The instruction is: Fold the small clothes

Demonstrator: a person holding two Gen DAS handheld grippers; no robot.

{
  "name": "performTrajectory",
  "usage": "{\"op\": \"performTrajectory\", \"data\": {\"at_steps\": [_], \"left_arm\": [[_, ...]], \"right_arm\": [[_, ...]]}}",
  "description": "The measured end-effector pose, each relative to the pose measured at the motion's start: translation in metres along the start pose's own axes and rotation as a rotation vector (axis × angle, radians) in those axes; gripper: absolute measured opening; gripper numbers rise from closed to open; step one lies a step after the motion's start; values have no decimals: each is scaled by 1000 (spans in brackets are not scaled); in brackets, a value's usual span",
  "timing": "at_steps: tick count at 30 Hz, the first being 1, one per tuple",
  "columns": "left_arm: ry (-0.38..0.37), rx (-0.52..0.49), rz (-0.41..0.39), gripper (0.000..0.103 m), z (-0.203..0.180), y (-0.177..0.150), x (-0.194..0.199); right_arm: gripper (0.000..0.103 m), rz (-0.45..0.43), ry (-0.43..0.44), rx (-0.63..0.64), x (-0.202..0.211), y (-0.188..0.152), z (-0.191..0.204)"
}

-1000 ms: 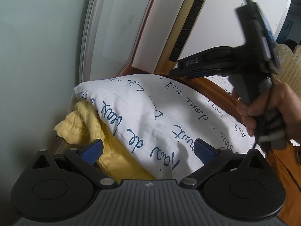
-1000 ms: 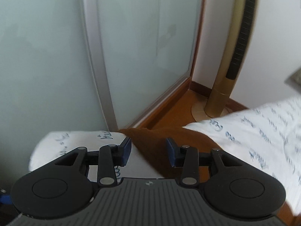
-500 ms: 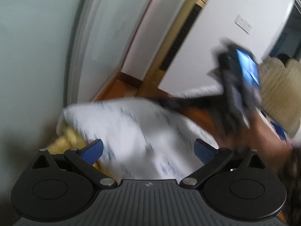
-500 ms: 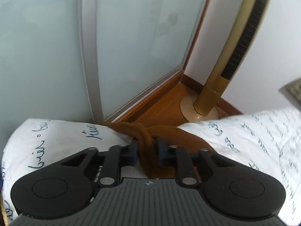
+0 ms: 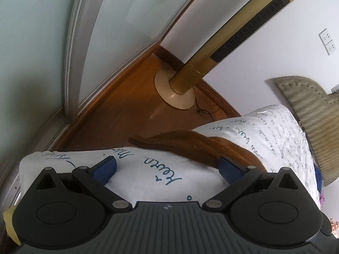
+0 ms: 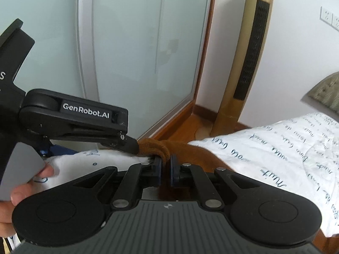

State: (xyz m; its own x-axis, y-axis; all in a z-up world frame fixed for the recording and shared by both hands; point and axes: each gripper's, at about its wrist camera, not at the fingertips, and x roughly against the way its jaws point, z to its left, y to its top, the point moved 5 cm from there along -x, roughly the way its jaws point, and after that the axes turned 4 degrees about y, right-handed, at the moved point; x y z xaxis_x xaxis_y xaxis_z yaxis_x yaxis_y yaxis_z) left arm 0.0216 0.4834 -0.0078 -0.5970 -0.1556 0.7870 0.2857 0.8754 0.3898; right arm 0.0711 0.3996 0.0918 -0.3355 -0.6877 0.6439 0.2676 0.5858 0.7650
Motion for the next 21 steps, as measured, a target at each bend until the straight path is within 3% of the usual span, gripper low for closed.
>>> {"op": "performTrajectory", "data": {"at_steps": [5, 10, 16, 21], "left_arm": [[-72, 140, 46, 103, 13, 12, -4], [-201, 263, 83, 103, 15, 20, -14], [-296, 272, 114, 103, 3, 13, -3], [-431, 283, 187, 103, -6, 8, 1]], "right_arm": [[8, -71, -18, 43, 12, 4, 5], [8, -142, -26, 48, 36, 4, 9], [8, -204, -30, 55, 61, 6, 7], [8, -232, -25, 63, 73, 13, 4]]}}
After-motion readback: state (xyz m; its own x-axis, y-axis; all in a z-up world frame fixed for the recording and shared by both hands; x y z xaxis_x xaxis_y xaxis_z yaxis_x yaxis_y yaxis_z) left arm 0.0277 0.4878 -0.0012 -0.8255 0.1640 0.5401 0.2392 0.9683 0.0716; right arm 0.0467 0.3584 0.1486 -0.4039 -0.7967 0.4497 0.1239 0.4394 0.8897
